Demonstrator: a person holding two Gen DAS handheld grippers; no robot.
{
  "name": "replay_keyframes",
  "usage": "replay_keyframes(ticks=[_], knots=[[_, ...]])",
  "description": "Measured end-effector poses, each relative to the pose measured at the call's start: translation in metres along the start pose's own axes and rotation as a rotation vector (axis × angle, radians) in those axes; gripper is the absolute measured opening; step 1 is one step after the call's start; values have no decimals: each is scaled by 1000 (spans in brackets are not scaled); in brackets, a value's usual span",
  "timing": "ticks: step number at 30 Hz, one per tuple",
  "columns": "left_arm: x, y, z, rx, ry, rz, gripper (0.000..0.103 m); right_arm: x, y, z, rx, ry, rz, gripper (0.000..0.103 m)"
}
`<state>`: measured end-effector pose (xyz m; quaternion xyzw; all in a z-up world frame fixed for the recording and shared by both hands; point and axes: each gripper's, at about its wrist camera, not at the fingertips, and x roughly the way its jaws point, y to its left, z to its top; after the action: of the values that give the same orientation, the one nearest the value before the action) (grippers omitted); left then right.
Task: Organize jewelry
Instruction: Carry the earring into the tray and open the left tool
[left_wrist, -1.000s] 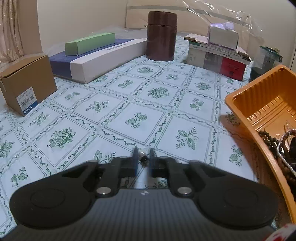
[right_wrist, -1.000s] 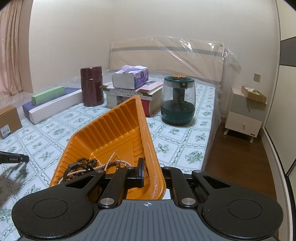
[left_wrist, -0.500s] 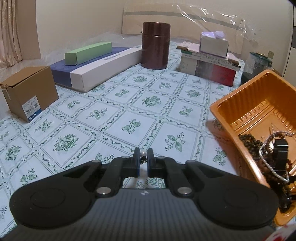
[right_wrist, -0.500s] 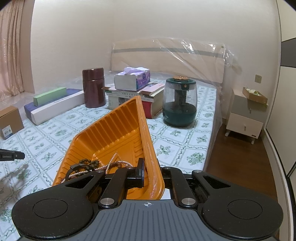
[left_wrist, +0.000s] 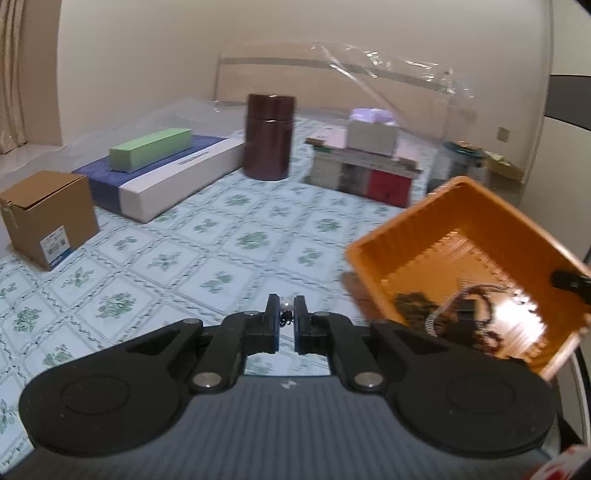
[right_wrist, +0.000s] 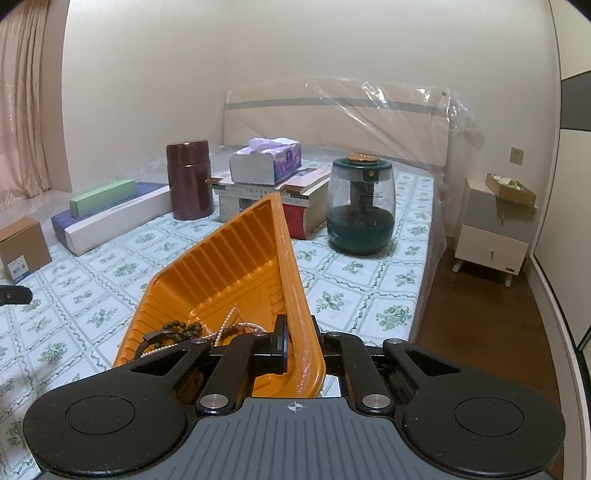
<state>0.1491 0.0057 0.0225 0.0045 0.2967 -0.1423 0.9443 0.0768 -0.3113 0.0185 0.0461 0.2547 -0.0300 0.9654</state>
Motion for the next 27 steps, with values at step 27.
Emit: replay_keyframes(ticks=[27], knots=[[6, -104, 13, 37, -24, -238, 22, 6, -5, -2, 29, 5, 6, 9]])
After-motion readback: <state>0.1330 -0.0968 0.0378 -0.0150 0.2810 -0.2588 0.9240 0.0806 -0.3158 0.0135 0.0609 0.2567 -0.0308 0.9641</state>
